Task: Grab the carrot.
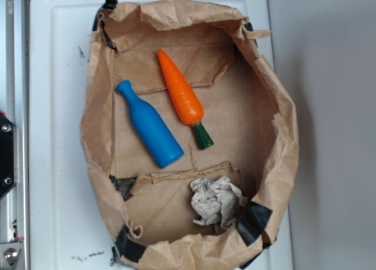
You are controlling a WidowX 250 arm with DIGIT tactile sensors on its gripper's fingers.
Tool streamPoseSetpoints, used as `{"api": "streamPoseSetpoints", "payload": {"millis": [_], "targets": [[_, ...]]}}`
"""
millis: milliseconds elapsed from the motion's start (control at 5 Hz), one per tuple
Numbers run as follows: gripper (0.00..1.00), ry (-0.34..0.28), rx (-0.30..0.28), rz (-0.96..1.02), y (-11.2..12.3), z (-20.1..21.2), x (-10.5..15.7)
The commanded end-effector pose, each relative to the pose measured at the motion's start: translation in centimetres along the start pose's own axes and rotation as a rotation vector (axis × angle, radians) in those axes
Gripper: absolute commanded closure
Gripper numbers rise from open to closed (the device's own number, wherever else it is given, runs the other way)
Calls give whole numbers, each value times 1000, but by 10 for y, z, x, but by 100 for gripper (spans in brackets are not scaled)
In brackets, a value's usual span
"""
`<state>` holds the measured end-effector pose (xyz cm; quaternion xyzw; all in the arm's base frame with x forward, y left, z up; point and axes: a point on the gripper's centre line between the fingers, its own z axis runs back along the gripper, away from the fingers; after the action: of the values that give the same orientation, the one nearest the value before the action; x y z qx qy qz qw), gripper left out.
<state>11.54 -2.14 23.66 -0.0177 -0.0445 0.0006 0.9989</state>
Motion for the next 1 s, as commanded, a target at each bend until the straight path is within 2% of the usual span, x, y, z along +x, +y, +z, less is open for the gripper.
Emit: {"api": "streamPoseSetpoints", "payload": {"millis": [0, 600, 800], "targets": [[0, 0, 0, 0, 0, 0, 0], [0, 13, 16, 89, 28, -13, 21], [0, 23, 0, 75, 31, -17, 34]]}}
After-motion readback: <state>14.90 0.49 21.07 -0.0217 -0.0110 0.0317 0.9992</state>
